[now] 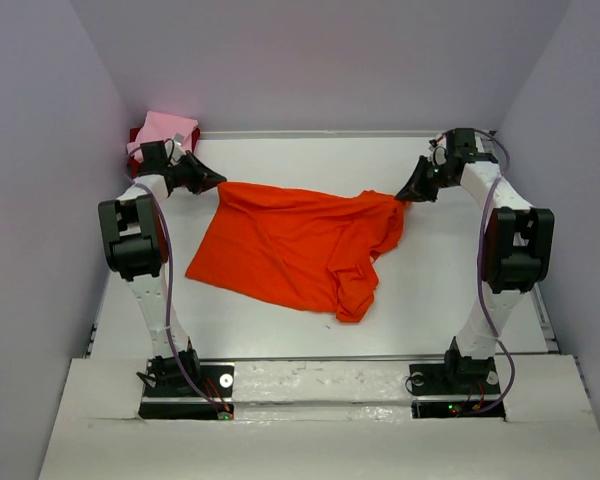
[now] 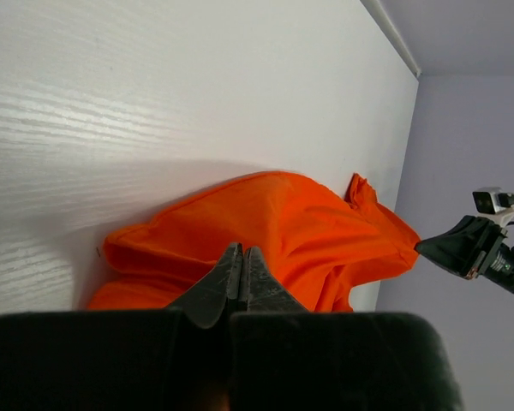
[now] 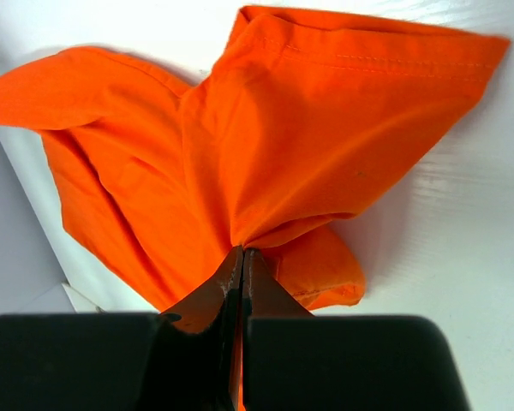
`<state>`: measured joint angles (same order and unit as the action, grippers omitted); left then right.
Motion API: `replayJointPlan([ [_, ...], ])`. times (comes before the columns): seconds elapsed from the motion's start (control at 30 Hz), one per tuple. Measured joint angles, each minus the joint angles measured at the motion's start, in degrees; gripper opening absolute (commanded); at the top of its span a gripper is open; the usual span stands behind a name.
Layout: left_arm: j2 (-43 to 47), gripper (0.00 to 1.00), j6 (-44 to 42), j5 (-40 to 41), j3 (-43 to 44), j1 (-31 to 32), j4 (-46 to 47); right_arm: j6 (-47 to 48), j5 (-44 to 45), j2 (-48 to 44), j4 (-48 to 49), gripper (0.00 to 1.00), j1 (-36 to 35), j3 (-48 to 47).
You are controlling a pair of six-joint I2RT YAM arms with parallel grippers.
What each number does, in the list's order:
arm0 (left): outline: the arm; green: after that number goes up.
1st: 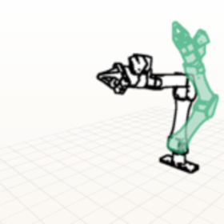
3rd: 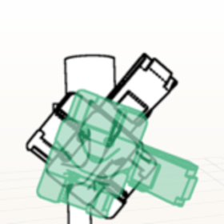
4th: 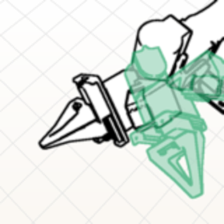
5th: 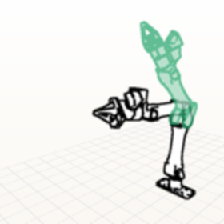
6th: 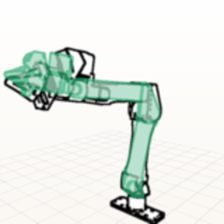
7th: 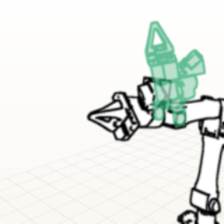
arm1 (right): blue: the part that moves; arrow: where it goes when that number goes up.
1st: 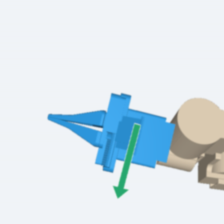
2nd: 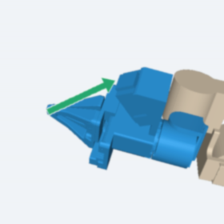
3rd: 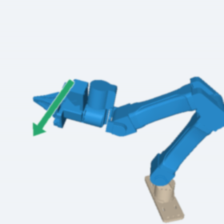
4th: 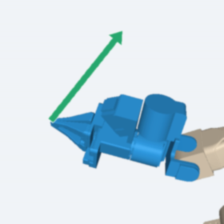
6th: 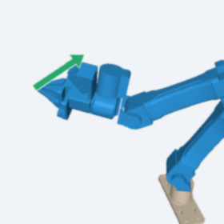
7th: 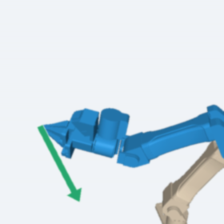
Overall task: Fold and stack the t-shirts
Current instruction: Flatten out the tshirt
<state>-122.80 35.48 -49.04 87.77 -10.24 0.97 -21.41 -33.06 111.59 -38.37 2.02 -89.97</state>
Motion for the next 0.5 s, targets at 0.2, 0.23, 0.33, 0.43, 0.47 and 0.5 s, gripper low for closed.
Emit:
replayJointPlan([
  [0.2, 2.56, 0.0, -2.29, -0.39, -1.57, 0.02, -2.32, -0.31, -2.08, -5.42, 0.31, 0.0, 0.0, 1.6],
  [0.23, 3.26, 0.0, -2.47, -0.57, -1.66, 0.02, -2.69, -0.44, -2.82, -6.43, 0.28, 0.0, 0.0, 1.86],
  [0.33, 6.99, 0.0, -3.43, -1.09, -1.73, 0.02, -3.56, -0.96, -5.55, -10.86, 0.66, 0.0, -0.15, 2.84],
  [0.43, 12.76, 0.0, -3.61, -1.36, -1.77, 0.02, -3.91, -1.88, -8.13, -15.28, 1.57, 0.0, -0.2, 3.89],
  [0.47, 14.62, 0.0, -3.52, -1.42, -1.77, 0.02, -3.85, -2.21, -8.83, -16.57, 1.73, 0.0, -0.22, 4.5],
  [0.5, 17.16, 0.0, -3.34, -1.53, -1.77, 0.02, -3.72, -2.8, -9.7, -18.56, 1.86, 0.0, -0.24, 5.49],
])
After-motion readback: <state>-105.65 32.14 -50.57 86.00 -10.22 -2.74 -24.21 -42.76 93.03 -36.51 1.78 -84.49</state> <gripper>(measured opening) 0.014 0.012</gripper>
